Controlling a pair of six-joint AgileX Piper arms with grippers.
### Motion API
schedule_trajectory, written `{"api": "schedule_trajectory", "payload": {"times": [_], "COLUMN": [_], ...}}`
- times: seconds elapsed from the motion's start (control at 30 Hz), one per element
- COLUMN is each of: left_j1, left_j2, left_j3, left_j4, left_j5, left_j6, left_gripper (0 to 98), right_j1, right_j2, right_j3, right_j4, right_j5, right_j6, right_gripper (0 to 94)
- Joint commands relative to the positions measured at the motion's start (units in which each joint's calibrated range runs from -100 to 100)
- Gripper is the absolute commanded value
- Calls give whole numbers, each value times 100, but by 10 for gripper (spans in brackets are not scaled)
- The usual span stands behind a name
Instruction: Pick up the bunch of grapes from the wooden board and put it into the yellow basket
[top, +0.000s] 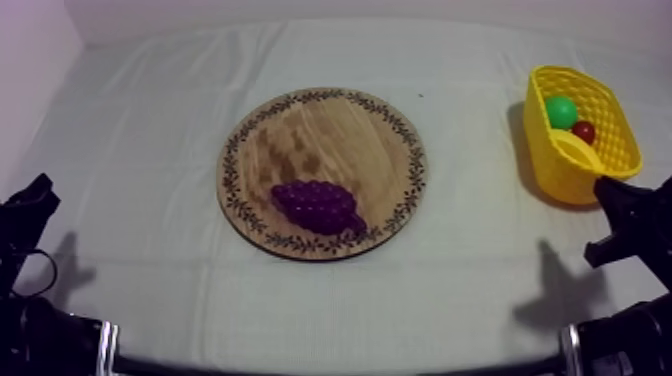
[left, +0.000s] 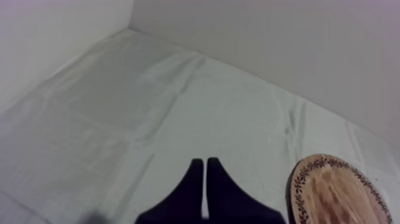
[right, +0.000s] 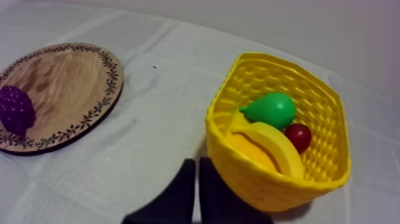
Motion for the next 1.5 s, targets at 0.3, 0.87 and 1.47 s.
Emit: {"api": "schedule_trajectory", "payload": {"times": [0.3,0.87,1.47], "left_j1": [-1,-1,-1], "left_j2": [3,3,3], "left_j3": [4,4,4], "left_j4": [1,1,1], "left_j5": [3,3,3], "left_j6": [1,1,1], "left_gripper": [0,0,0], "right_j1": [-1,-1360,-2045], "right_j2": [-1,7,3299], "right_j3": [1,1,-3820], "right_j4": [6,7,376], "right_j5": [2,39,1401], "right_j6": [0,-128,-757], "right_gripper": [3,5,6]}}
